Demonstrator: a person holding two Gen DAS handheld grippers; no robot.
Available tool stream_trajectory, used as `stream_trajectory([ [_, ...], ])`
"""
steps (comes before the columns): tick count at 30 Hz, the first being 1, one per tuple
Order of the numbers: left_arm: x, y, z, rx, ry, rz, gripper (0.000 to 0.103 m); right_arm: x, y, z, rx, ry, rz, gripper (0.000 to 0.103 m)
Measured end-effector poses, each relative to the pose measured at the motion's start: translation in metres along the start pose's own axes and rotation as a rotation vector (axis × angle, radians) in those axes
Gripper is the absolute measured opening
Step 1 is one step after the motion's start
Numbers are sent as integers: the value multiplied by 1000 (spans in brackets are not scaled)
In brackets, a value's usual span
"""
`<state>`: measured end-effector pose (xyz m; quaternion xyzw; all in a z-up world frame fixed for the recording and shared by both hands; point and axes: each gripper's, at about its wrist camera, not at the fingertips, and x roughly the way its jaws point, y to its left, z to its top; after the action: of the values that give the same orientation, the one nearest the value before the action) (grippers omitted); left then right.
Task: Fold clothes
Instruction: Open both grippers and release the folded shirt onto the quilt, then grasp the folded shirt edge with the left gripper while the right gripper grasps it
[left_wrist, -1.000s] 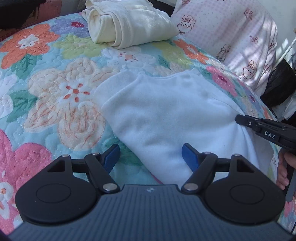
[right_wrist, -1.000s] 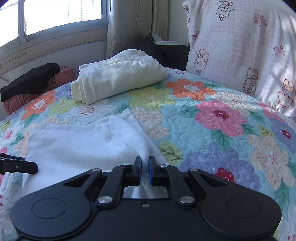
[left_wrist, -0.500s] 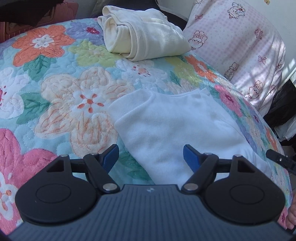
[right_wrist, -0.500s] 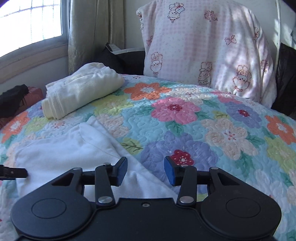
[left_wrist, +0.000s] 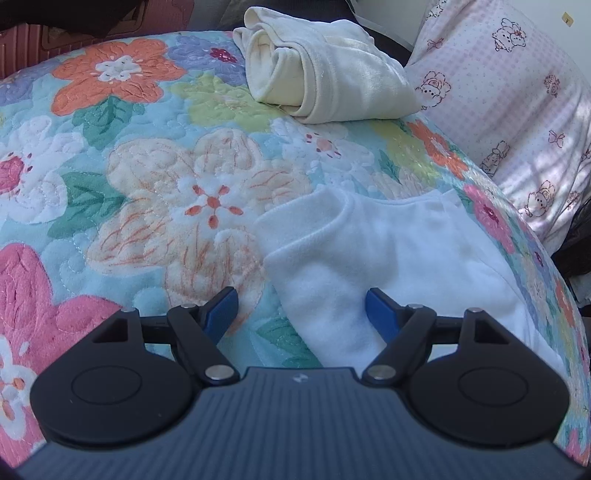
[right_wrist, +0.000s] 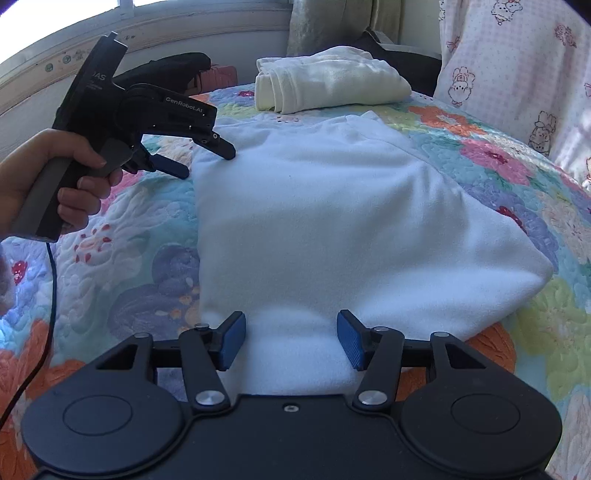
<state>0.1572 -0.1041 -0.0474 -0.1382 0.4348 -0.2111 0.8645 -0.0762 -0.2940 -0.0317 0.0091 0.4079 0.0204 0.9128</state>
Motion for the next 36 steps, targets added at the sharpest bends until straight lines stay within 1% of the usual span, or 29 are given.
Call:
stream_trajectory([
  [3,3,0,1,6,-43,8,79,-14,-15,-3,92,24,36,61],
  [6,8,4,2,-34,-49,-20,82,-26,-35,-10,237,27,88,62],
  [7,8,5,3,-50,-43,-37,83,-29,-43,-14,301,17,126,62],
  [8,9,6,4,-65,-28,-71,82,-33,-52,-19,369,3,173,63],
  [10,12,9,3,-112,4,-148,81,-35,-74,-33,550,-39,286,67],
  [11,14,10,3,-136,20,-186,80,-34,-83,-40,640,-48,324,68],
  [12,15,12,2,-160,36,-224,73,-32,-92,-46,720,-46,341,68],
  [13,17,12,2,-168,46,-244,57,-30,-98,-51,768,-43,342,68],
  [14,17,9,1,-136,42,-214,45,-27,-102,-54,801,-41,337,68],
  [15,17,7,0,-108,37,-194,31,-24,-106,-58,833,-39,332,68],
  [16,16,6,0,-100,28,-191,24,-21,-108,-60,847,-32,322,68],
  [17,14,4,0,-98,16,-191,21,-17,-107,-60,849,-24,315,68],
  [18,11,0,0,-71,1,-173,18,-12,-106,-59,849,-18,312,70],
  [19,8,-6,0,-35,-14,-150,18,-7,-105,-58,851,-12,314,72],
  [21,2,-30,-6,118,-57,-53,17,2,-100,-54,844,-25,329,88],
  [22,-1,-43,-9,196,-81,-1,16,6,-98,-50,824,-48,326,89],
  [23,-3,-53,-13,252,-101,36,16,8,-95,-46,798,-73,315,89],
  [25,-5,-64,-18,315,-129,76,15,15,-94,-36,762,-96,258,80],
  [26,-7,-63,-17,309,-131,73,15,19,-94,-31,745,-104,225,65],
  [27,-9,-62,-17,302,-133,71,15,21,-96,-26,735,-105,211,43],
  [29,-11,-61,-15,317,-120,86,14,25,-104,-17,721,-100,204,21],
  [30,-12,-64,-15,344,-113,106,15,22,-106,-14,705,-112,200,19],
  [31,-14,-69,-18,373,-113,125,14,16,-105,-8,666,-133,186,18],
  [33,-19,-78,-22,399,-115,143,14,3,-97,6,548,-171,133,17],
  [34,-24,-82,-24,403,-112,144,14,-7,-95,9,518,-189,116,17],
  [36,-39,-85,-29,383,-98,118,14,-23,-101,12,524,-217,100,17],
])
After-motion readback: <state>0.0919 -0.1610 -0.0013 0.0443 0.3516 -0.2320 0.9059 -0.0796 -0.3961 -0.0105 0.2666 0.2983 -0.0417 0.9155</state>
